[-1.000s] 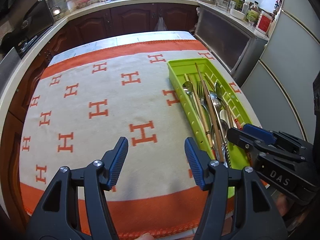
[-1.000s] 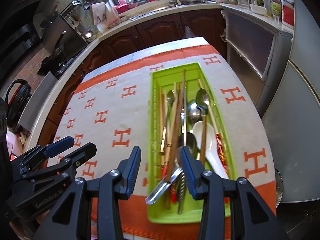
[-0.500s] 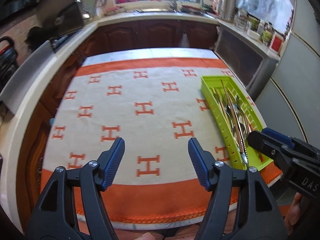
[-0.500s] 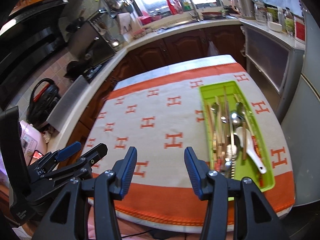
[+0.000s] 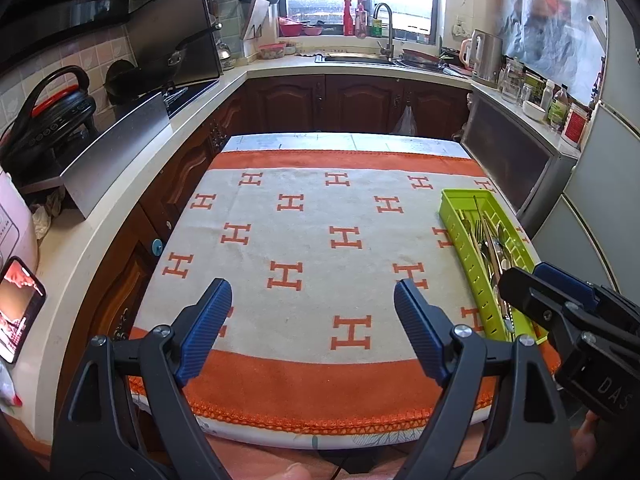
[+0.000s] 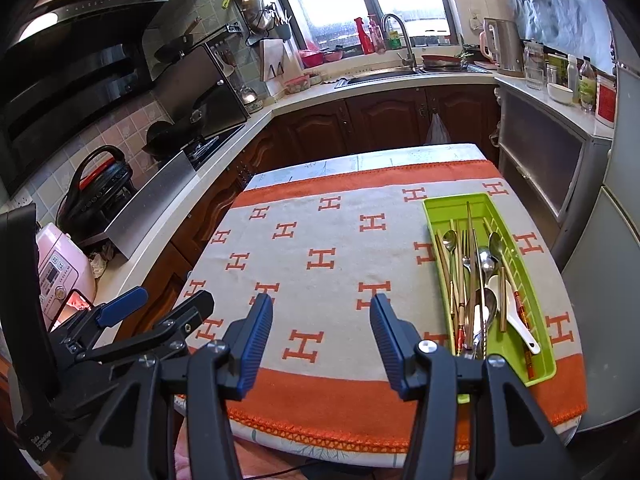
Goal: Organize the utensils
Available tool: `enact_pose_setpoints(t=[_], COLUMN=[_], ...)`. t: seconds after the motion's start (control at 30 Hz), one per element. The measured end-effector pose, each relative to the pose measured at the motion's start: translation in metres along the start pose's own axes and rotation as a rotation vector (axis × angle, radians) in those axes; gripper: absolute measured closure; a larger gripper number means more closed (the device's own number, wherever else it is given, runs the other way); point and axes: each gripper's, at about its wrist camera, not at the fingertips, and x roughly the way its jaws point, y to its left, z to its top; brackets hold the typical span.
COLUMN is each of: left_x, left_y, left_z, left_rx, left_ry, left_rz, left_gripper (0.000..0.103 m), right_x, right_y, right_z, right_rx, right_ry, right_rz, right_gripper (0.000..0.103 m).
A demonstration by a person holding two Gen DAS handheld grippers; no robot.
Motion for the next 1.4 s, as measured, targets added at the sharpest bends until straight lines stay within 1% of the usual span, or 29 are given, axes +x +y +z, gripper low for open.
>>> enact_pose_setpoints(t=[0.63,0.9,1.4], left_x=[0.015,0.022,0.026], left_y=[0.000,0.000,-0.005], left_z=[-0.001,-0.001,-0.003], left_rx=[0.002,-0.002,0.003], left_ry=[0.019,0.035,0.049], left_rz=[-0.007,-0.017,-0.021], left_gripper=[0.021,0.021,0.021], right_x=[0.008,0.008,0.007], right_y=[0.005,0.001,-0.002], right_z=[-0.001,-0.004,-0.005], right_rx=[-0.004,-0.001,0.004], right_ry=[0.014,0.014,0.017], right_rz=[-0.017,-0.034,-0.033], right_gripper=[0.052,0.052,0.052])
